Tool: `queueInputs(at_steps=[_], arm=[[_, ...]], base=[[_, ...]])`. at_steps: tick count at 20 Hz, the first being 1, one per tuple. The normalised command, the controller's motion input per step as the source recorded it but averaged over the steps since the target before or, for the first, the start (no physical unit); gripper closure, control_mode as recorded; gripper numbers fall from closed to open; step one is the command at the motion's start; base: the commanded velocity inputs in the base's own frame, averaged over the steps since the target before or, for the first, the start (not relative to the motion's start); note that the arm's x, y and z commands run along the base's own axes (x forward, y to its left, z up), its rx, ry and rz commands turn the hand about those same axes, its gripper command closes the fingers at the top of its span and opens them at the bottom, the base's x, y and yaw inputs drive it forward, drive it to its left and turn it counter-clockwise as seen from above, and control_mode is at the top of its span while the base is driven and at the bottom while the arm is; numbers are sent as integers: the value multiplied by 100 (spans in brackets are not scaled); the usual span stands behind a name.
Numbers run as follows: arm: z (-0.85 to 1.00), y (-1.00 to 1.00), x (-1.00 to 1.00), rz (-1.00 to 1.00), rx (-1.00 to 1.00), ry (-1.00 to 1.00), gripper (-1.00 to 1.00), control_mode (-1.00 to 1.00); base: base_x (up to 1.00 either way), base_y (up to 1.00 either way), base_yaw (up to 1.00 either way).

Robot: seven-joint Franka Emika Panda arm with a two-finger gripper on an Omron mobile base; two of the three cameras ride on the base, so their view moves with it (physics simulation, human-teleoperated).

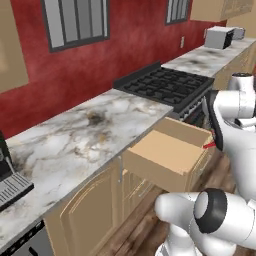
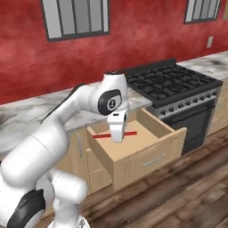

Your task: Take a straw from the drawer in front and place it inside the glass cup on the dining counter.

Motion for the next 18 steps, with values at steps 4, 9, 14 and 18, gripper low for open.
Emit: queueInputs(at_steps=[4,9,14,18], arm=[[0,0,0,0,0,0,100,100],[0,0,0,0,0,0,100,100],[0,0,0,0,0,0,100,100],[0,0,0,0,0,0,100,100]], base=[[-80,0,-67],[-63,0,-69],[-54,0,-66],[-48,0,-61]])
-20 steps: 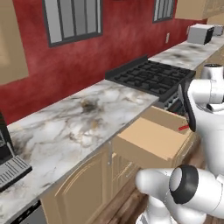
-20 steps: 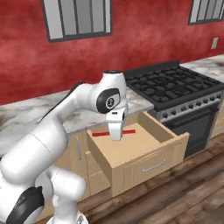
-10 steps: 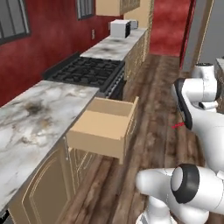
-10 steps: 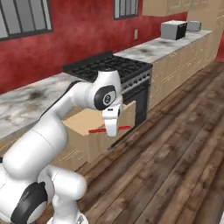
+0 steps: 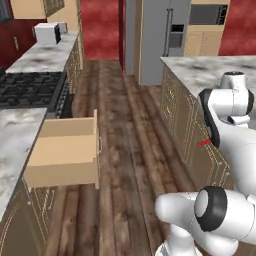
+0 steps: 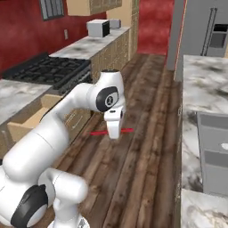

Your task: Take a straw from the drawer in front and place it inside the glass cup on the dining counter.

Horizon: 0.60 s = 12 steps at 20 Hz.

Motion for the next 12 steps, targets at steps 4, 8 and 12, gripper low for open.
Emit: queueInputs(at_steps=[4,8,12], arm=[[0,0,0,0,0,0,100,100],[0,0,0,0,0,0,100,100],[0,0,0,0,0,0,100,100]], base=[[-57,7,-61],[-75,19,-56],[-83,11,-51]])
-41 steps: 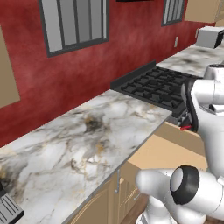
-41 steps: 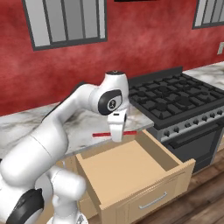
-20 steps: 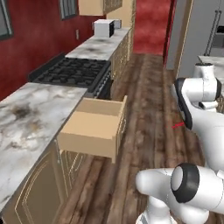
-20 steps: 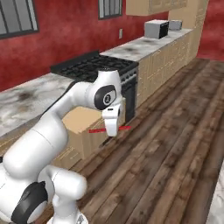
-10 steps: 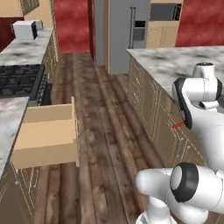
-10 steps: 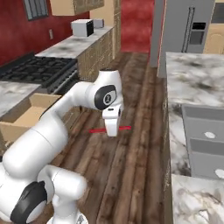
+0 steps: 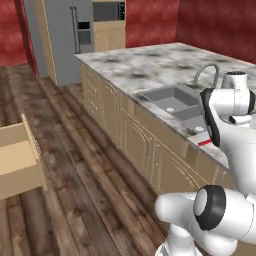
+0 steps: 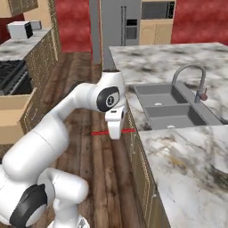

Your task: Take a straw from the drawer in front and place it inside the glass cup on the dining counter.

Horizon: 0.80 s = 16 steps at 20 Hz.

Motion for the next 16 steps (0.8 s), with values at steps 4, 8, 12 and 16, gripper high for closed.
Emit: queueInputs(at_steps=[4,8,12,16], arm=[[0,0,0,0,0,0,100,100],[0,0,0,0,0,0,100,100],[0,0,0,0,0,0,100,100],[0,0,0,0,0,0,100,100]], base=[[-87,3,-48],[-87,0,-46],[-74,0,-45],[-66,-1,-45]])
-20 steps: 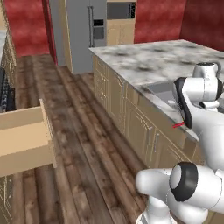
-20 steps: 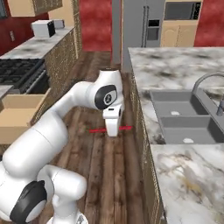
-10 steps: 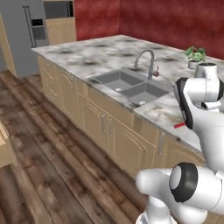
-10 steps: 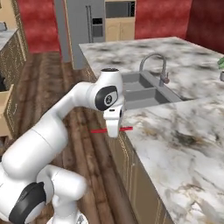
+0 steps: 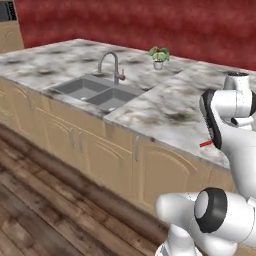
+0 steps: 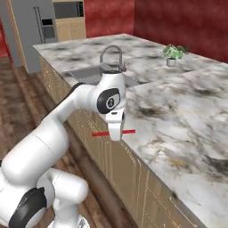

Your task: Take a straw from the drawer in front and place it inside the glass cup on the dining counter.

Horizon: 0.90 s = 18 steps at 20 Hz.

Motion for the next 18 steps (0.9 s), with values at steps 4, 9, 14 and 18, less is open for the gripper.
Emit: queueInputs(at_steps=[4,9,14,18], arm=[[0,0,0,0,0,0,100,100],[0,0,0,0,0,0,100,100],[0,0,0,0,0,0,100,100],[0,0,0,0,0,0,100,100]], base=[[-68,-2,-44],[-81,-8,-43],[-79,-10,-43],[-50,-13,-39]])
